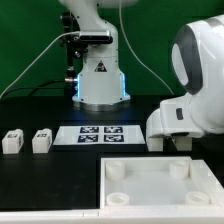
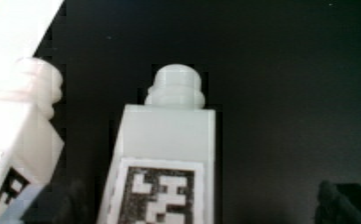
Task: Assemble one leg
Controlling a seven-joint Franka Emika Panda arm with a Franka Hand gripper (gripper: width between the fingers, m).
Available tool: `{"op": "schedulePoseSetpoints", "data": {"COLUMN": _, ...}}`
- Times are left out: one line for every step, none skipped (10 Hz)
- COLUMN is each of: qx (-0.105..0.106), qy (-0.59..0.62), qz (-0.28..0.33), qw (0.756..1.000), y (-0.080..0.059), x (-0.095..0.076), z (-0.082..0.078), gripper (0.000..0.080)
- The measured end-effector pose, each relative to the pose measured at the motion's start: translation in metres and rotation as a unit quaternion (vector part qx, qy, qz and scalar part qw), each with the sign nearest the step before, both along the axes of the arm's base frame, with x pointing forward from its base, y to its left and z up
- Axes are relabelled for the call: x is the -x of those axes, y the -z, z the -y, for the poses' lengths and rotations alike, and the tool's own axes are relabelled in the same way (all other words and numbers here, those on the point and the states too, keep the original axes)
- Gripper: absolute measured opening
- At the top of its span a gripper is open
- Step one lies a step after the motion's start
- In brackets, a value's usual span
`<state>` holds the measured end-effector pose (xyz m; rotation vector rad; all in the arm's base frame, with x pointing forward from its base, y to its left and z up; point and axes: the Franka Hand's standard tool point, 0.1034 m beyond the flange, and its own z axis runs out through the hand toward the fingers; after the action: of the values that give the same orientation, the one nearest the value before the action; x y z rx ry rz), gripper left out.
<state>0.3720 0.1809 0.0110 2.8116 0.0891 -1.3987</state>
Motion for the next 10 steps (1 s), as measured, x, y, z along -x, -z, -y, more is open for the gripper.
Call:
{"op": "schedulePoseSetpoints", "data": {"qx": 0.0, "qy": 0.001, "qz": 0.0, "qw": 1.0, "y": 0.0014, "x": 0.0011, "z": 0.0017, "gripper": 0.0649}}
{"op": "schedulePoseSetpoints", "data": {"qx": 0.002, "qy": 0.003, "qz": -0.001, "qw": 1.0, "y": 0.002, "x": 0.0007, "z": 0.0036, "gripper": 0.0649}}
{"op": "schedulePoseSetpoints", "data": {"qx": 0.003, "qy": 0.003, "qz": -0.002, "qw": 1.0, "y": 0.0017, "x": 0.0008, "z": 0.004, "gripper": 0.0649}}
{"op": "schedulePoseSetpoints", "data": {"qx": 0.002, "qy": 0.003, "qz": -0.002, "qw": 1.0, "y": 0.0018, "x": 0.0009, "z": 0.004, "gripper": 0.0562}}
{"op": "schedulePoseSetpoints", "data": {"qx": 0.002, "qy": 0.003, "qz": -0.002, "qw": 1.0, "y": 0.0018, "x": 0.0009, "z": 0.004, "gripper": 0.0426}}
{"op": "schedulePoseSetpoints", "data": {"qx": 0.002, "qy": 0.003, "qz": -0.002, "qw": 1.0, "y": 0.0019, "x": 0.0009, "z": 0.004, "gripper": 0.0426}}
{"op": "schedulePoseSetpoints", "data": {"qx": 0.002, "qy": 0.003, "qz": -0.002, "qw": 1.0, "y": 0.0019, "x": 0.0009, "z": 0.004, "gripper": 0.0288}}
{"op": "schedulePoseSetpoints", "data": {"qx": 0.002, "qy": 0.003, "qz": -0.002, "qw": 1.0, "y": 0.0019, "x": 0.0009, "z": 0.004, "gripper": 0.0288}}
{"op": "schedulePoseSetpoints", "data": {"qx": 0.002, "qy": 0.003, "qz": -0.002, "qw": 1.0, "y": 0.0019, "x": 0.0009, "z": 0.004, "gripper": 0.0288}}
{"op": "schedulePoseSetpoints", "data": {"qx": 0.002, "qy": 0.003, "qz": -0.002, "qw": 1.0, "y": 0.0019, "x": 0.0009, "z": 0.004, "gripper": 0.0289}}
